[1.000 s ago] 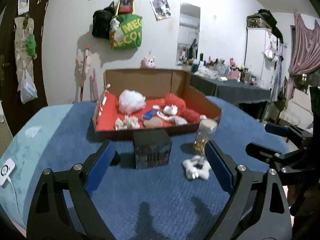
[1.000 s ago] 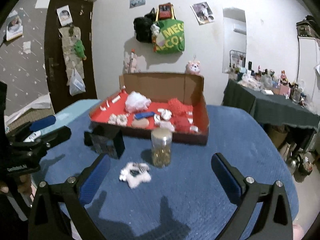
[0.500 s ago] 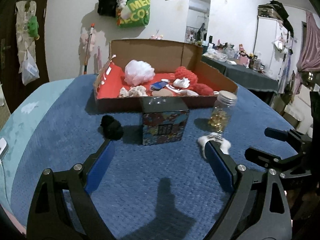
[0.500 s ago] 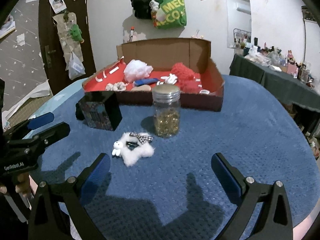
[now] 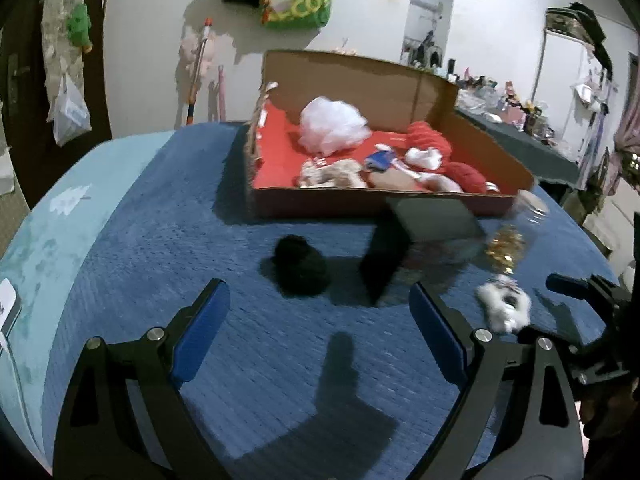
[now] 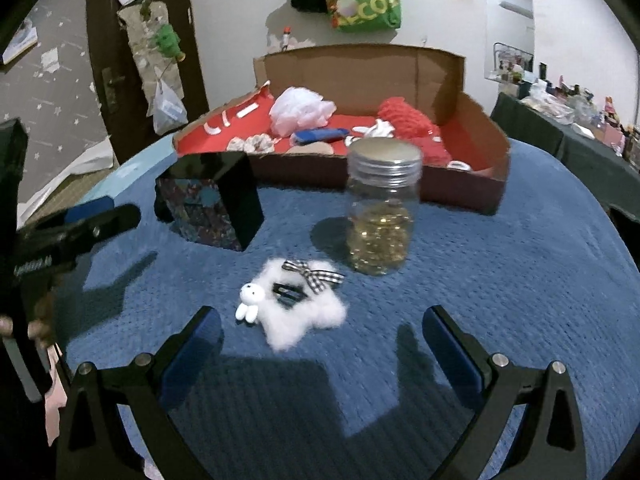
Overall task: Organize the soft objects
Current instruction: 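Grasp the white plush bunny with the right tool while the left tool grasps the black pom-pom, then lift the bunny and black pom-pom and carry both toward the box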
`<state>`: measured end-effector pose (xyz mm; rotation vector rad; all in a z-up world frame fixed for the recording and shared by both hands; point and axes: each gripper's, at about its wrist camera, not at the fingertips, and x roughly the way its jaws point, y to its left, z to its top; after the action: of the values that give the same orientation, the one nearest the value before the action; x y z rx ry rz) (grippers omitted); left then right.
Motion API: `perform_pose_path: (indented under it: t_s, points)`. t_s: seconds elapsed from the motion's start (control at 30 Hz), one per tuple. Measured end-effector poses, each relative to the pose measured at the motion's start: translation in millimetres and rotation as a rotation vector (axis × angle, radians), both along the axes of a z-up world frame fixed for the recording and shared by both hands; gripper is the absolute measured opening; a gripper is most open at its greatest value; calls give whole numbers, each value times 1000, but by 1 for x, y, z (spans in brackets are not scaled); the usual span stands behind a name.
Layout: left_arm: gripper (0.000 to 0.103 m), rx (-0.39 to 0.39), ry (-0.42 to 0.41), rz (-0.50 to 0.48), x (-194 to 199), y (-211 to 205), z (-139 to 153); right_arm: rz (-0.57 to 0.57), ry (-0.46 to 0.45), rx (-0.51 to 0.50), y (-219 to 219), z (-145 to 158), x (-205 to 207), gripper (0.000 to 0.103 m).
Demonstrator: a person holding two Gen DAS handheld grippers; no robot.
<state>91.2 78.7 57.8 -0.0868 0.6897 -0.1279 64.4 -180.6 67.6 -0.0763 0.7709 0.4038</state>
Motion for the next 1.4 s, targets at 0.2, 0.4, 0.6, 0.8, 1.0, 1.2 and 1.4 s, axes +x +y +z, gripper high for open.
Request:
perform_pose_path:
  t_s: [0.2,0.4,0.6,0.8,1.0,1.2,1.4]
  points:
    - [81,18,58,-32,29,6,-9,36,37,-29,14,-8,14,98]
    - [30,-27,148,-114,52,4,-23,56,49,-49,23,-11,22,80]
    - [30,-76,112,-133,35,5,-18,104,13,-33,26,-6,10,59]
    - [30,-95,66,-176,-7,-8,-3,94,-3,-7,14,6,-3,59]
    - [30,-116,61,-266,-27,-36,-1,83,-16,0,5,14,-10,59]
    - [30,-121,73,-333,-27,-65,-8,81,-19,5,2,13,-14,59]
    - [30,-105,76,-356,-25,-80,-12,78,-8,11,-1,10,-13,59]
